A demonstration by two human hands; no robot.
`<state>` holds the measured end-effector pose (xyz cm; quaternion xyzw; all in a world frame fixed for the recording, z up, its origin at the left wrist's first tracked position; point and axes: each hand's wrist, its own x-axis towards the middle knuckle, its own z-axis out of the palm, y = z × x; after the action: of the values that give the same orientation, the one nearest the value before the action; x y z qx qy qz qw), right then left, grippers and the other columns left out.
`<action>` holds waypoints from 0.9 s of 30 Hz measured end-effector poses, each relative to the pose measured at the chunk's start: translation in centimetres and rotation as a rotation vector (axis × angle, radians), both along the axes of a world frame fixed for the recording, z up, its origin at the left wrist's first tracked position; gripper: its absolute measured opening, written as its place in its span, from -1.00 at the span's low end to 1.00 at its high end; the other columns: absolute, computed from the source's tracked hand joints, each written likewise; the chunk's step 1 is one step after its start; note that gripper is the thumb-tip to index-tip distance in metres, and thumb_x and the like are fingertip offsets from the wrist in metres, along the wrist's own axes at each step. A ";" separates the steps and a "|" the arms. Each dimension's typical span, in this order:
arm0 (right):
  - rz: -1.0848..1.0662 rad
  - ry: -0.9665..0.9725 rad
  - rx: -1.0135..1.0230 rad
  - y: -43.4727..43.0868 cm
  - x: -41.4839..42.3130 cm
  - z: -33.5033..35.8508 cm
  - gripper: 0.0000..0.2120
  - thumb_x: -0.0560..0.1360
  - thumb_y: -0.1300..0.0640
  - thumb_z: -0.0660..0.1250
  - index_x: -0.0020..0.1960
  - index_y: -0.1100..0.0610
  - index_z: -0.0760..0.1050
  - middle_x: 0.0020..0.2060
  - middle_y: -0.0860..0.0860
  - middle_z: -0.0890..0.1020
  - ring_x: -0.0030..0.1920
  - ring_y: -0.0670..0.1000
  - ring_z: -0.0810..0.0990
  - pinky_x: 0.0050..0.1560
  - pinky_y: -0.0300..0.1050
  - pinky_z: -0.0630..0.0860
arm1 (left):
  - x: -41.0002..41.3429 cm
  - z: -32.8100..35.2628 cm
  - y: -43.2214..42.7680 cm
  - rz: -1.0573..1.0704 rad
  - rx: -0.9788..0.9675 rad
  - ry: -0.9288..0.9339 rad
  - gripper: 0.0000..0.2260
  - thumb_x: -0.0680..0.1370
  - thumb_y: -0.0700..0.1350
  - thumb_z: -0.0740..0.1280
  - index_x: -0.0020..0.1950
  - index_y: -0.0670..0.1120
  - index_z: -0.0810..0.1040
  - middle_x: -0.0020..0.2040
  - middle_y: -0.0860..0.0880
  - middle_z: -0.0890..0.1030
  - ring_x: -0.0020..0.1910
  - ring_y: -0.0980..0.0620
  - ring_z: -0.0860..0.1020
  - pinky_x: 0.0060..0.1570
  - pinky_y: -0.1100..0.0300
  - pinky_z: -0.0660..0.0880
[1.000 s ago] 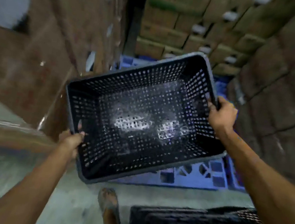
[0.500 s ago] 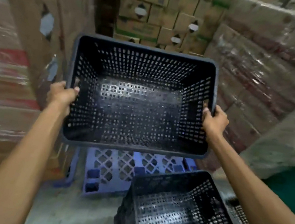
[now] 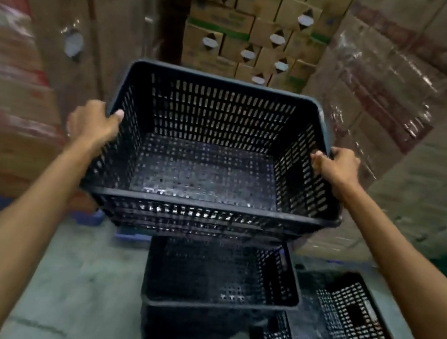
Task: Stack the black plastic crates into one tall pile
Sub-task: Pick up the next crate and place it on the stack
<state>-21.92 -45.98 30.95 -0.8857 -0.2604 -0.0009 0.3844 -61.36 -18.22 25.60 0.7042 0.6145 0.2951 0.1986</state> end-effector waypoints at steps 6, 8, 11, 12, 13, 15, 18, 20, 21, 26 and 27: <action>0.057 0.144 -0.135 -8.8 2.0 -5.6 -0.68 0.34 -0.05 0.38 -0.22 0.22 0.64 -0.31 0.15 0.70 -0.15 0.13 0.70 -0.02 0.03 0.61 | 0.4 -5.2 -10.5 0.003 -0.147 0.125 -0.61 0.52 0.14 0.30 0.07 -0.17 0.64 0.01 -0.34 0.64 0.04 -0.36 0.60 -0.01 -0.08 0.52; 0.060 0.155 -0.155 -11.2 2.3 -6.4 -0.69 0.37 -0.04 0.38 -0.23 0.22 0.64 -0.30 0.16 0.70 -0.13 0.13 0.68 -0.02 -0.01 0.57 | 0.9 -6.1 -12.6 -0.011 -0.175 0.141 -0.60 0.52 0.16 0.29 0.06 -0.16 0.64 -0.02 -0.33 0.65 0.02 -0.35 0.60 -0.02 -0.08 0.53; 0.060 0.166 -0.174 -13.5 2.5 -7.1 -0.71 0.42 0.00 0.38 -0.24 0.24 0.64 -0.29 0.18 0.70 -0.14 0.11 0.63 -0.06 -0.04 0.52 | 1.7 -6.2 -14.5 -0.039 -0.189 0.169 -0.59 0.55 0.17 0.27 0.04 -0.17 0.62 -0.02 -0.31 0.65 0.00 -0.34 0.60 -0.05 -0.07 0.52; 0.062 0.176 -0.185 -14.4 2.5 -7.7 -0.72 0.43 0.01 0.38 -0.23 0.24 0.65 -0.28 0.19 0.69 -0.13 0.11 0.61 -0.06 -0.05 0.49 | 1.9 -6.3 -15.1 -0.052 -0.186 0.190 -0.59 0.56 0.16 0.27 0.04 -0.19 0.62 -0.01 -0.31 0.65 0.02 -0.34 0.59 -0.05 -0.07 0.51; 0.065 0.183 -0.200 -14.9 2.5 -8.2 -0.73 0.43 0.02 0.38 -0.23 0.24 0.65 -0.27 0.19 0.69 -0.12 0.10 0.61 -0.08 -0.07 0.46 | 2.1 -6.2 -15.7 -0.054 -0.191 0.204 -0.58 0.56 0.15 0.27 0.05 -0.20 0.61 0.01 -0.32 0.64 0.03 -0.34 0.59 -0.05 -0.06 0.50; 0.057 0.201 -0.207 -16.2 2.7 -9.0 -0.74 0.44 0.03 0.39 -0.22 0.24 0.65 -0.26 0.20 0.70 -0.10 0.10 0.62 -0.11 -0.09 0.43 | 2.6 -6.3 -16.8 -0.064 -0.203 0.225 -0.57 0.57 0.15 0.26 0.05 -0.23 0.58 0.02 -0.31 0.63 0.05 -0.34 0.59 -0.08 -0.03 0.47; 0.031 0.220 -0.191 -17.0 3.7 -9.5 -0.73 0.44 0.03 0.40 -0.23 0.25 0.64 -0.27 0.19 0.70 -0.08 0.11 0.63 -0.13 -0.08 0.44 | 3.4 -6.9 -17.8 -0.077 -0.215 0.241 -0.56 0.57 0.17 0.24 0.06 -0.21 0.59 0.03 -0.28 0.64 0.05 -0.32 0.59 -0.09 -0.01 0.47; 0.028 0.221 -0.187 -17.2 4.2 -9.6 -0.73 0.44 0.03 0.41 -0.28 0.23 0.62 -0.28 0.19 0.69 -0.09 0.10 0.62 -0.14 -0.07 0.42 | 3.8 -7.3 -18.2 -0.085 -0.202 0.246 -0.57 0.57 0.16 0.24 0.04 -0.21 0.60 0.03 -0.27 0.63 0.05 -0.32 0.59 -0.09 -0.01 0.48; 0.030 0.221 -0.182 -17.3 4.4 -9.8 -0.72 0.44 0.03 0.42 -0.32 0.21 0.60 -0.29 0.19 0.69 -0.10 0.10 0.62 -0.14 -0.06 0.43 | 3.9 -7.5 -18.3 -0.085 -0.202 0.244 -0.57 0.57 0.16 0.24 0.02 -0.21 0.60 0.02 -0.26 0.64 0.04 -0.32 0.59 -0.09 -0.01 0.48; 0.020 0.254 -0.180 -17.0 5.7 -11.2 -0.75 0.45 0.03 0.43 -0.29 0.20 0.62 -0.33 0.14 0.67 -0.17 0.07 0.60 -0.17 -0.10 0.41 | 4.9 -8.5 -18.0 -0.123 -0.253 0.209 -0.60 0.58 0.15 0.23 -0.06 -0.19 0.57 -0.08 -0.21 0.64 -0.03 -0.28 0.60 -0.17 0.05 0.42; 0.018 0.265 -0.177 -16.9 5.9 -11.3 -0.76 0.45 0.04 0.43 -0.27 0.19 0.63 -0.36 0.11 0.64 -0.22 0.03 0.57 -0.18 -0.13 0.39 | 5.1 -8.6 -17.8 -0.140 -0.258 0.205 -0.61 0.58 0.15 0.23 -0.07 -0.18 0.56 -0.08 -0.21 0.65 -0.04 -0.27 0.60 -0.18 0.05 0.42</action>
<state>-16.02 -62.87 19.64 -0.9061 -0.2143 0.1422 0.3359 -56.23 -36.01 16.96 0.7403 0.6139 0.1259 0.2434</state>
